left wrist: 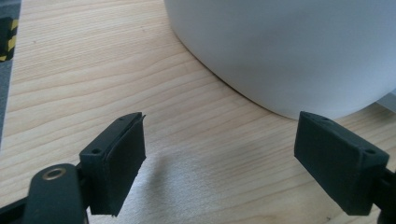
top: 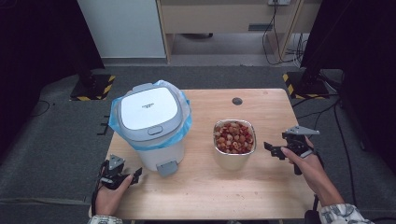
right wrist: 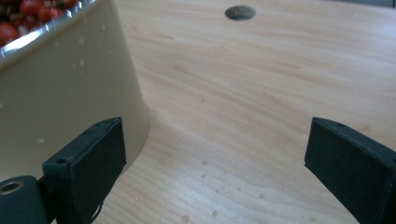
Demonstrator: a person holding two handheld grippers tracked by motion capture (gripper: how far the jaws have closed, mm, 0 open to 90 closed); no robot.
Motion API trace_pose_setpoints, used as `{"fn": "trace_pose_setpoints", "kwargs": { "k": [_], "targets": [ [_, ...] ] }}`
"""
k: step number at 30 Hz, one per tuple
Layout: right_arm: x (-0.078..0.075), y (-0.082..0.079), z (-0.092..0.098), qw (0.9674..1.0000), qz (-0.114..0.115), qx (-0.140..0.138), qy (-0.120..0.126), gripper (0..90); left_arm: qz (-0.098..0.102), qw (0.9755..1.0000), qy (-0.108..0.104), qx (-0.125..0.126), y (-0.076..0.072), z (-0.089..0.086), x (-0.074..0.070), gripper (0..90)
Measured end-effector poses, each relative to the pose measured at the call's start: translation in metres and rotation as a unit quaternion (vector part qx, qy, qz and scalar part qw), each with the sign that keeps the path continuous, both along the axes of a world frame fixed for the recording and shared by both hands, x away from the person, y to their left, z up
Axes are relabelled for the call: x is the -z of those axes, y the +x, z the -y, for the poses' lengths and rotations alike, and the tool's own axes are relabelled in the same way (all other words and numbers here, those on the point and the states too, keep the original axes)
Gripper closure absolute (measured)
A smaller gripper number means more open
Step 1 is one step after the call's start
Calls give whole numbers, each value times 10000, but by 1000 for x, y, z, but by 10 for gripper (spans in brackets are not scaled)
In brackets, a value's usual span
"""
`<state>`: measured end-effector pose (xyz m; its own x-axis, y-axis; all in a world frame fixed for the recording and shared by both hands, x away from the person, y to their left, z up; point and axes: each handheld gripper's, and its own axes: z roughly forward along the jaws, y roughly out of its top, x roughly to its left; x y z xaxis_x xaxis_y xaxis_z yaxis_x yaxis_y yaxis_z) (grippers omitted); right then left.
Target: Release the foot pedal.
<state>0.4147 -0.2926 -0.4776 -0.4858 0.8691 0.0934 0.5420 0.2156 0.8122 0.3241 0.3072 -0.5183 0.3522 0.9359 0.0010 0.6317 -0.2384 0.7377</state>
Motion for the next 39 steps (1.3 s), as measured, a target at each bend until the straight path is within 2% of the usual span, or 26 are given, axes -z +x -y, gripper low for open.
{"fn": "trace_pose_setpoints", "kwargs": {
  "k": [9, 16, 22, 28, 30, 35, 39],
  "targets": [
    [15, 2, -10, 9990, -418, -67, -171, 57, 23, 9999, 67, 91, 4, 3, 2, 153],
    [21, 10, -17, 9990, -342, 70, -274, 69, -71, 9998, 114, 144, 13, 2, 8, 141],
    [28, 21, -16, 9978, -177, 473, -417, 90, -103, 9998, 108, 145, 14, 2, 9, 132],
    [40, 31, -11, 9953, -354, 725, -527, 74, -158, 9997, 131, 120, 18, 1, 11, 124],
    [43, 32, -10, 9946, -435, 815, -473, 71, -181, 9997, 118, 103, 19, 0, 13, 119],
    [48, 35, -9, 9939, -532, 873, -407, 62, -219, 9996, 124, 86, 21, -1, 15, 99],
    [53, 35, -12, 9930, -621, 874, -506, 58, -201, 9997, 115, 73, 22, -1, 16, 90]
  ]
}}
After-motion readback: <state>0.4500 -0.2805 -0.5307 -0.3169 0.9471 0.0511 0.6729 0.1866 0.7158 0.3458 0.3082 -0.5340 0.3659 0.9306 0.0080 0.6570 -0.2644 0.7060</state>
